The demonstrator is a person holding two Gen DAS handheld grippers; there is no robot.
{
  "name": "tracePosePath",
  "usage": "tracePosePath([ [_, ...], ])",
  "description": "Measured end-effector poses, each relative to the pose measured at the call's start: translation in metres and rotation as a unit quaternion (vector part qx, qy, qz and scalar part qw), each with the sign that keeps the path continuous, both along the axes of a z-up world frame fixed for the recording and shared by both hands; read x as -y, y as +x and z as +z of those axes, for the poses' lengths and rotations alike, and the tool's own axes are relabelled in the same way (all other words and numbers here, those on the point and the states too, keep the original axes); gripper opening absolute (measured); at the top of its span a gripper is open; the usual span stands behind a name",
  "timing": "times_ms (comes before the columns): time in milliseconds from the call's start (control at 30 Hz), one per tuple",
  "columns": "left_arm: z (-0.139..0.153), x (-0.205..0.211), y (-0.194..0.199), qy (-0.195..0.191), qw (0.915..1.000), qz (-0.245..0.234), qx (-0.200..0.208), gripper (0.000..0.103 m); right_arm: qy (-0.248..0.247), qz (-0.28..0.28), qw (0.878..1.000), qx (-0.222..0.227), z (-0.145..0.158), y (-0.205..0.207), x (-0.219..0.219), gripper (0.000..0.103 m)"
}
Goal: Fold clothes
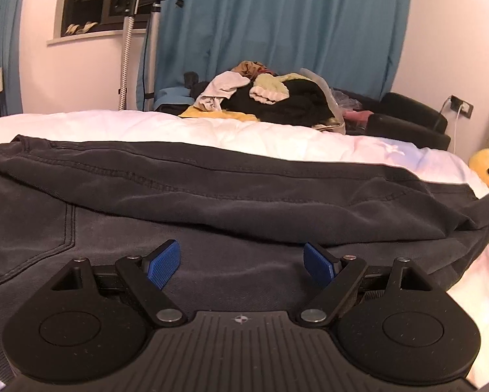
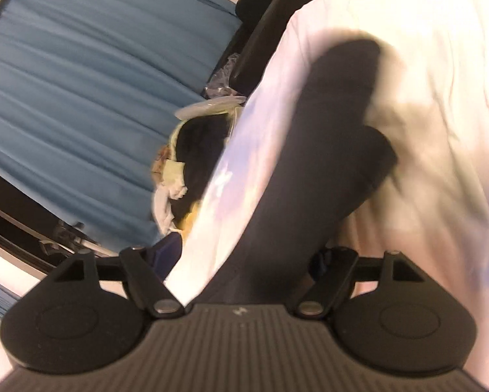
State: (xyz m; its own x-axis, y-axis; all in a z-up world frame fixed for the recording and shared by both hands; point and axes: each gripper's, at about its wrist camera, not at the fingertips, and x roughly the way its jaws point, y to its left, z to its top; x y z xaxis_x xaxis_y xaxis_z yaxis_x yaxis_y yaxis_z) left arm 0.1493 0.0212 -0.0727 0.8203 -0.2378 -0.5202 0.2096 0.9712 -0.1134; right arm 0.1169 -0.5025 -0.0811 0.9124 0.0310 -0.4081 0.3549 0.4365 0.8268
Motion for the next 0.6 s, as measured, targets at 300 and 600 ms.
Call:
tracePosePath([
  [300, 0.004, -0.008, 0.000, -0.028, 0.9994, -0.016, -0.012, 0.086, -0.082, -0.019, 0.996, -0.031, 0.010, 0.010, -0.014, 0.018],
  [600, 0.013, -0.024, -0.004, -0.029, 0.9994, -0.018, -0.003, 0.089, -0.329, 0.102, 0.930, 0.127, 0.115, 0.032, -0.183, 0.015],
])
